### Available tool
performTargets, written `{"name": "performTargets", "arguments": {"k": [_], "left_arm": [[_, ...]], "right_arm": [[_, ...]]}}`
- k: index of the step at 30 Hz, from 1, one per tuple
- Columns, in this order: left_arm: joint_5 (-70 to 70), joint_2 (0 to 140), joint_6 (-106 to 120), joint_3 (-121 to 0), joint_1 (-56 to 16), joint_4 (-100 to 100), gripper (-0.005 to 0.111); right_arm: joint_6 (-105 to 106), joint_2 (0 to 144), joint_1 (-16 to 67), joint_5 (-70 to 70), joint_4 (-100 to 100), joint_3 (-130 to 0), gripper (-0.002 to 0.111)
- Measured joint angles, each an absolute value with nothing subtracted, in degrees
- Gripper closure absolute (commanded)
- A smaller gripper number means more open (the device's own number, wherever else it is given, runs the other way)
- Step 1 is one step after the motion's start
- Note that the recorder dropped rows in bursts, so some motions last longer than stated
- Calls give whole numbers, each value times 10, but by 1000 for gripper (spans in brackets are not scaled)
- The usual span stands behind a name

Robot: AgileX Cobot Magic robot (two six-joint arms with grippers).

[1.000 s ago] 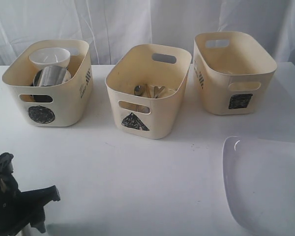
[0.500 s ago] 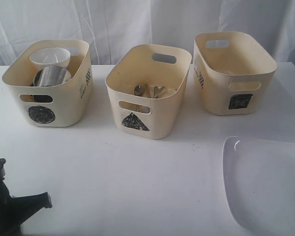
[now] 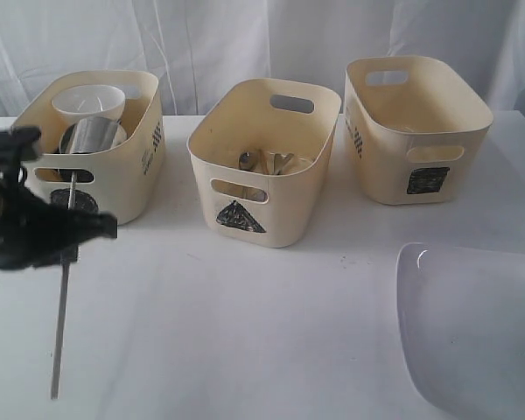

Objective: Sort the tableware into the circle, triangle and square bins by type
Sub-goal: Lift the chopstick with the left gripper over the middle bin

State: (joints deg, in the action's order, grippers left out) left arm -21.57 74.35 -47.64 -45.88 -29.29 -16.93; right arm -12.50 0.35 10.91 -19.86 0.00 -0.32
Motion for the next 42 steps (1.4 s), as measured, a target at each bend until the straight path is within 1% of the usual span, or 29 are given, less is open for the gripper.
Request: {"name": "performTargets", "arguments": {"k": [4, 8, 17, 20, 24, 37, 42], "left_arm": [[-190, 751, -468, -533, -293, -266, 107], [-128, 784, -468, -603, -293, -356, 107], [23, 910, -467, -715, -293, -415, 107], [60, 944, -465, -739, -293, -418, 107], [76, 968, -464, -767, -293, -420, 107], [127, 973, -411, -836, -295, -432, 107], [140, 991, -402, -850, -309, -432, 107]], "right_arm": [[-125, 4, 109, -199, 0, -3, 108], [-125, 4, 109, -199, 0, -3, 108], [-125, 4, 109, -199, 0, -3, 108], [-125, 4, 109, -199, 0, -3, 108], [-125, 4, 109, -199, 0, -3, 108], [-126, 4, 109, -199, 0, -3, 108], [-126, 4, 109, -199, 0, -3, 108]]}}
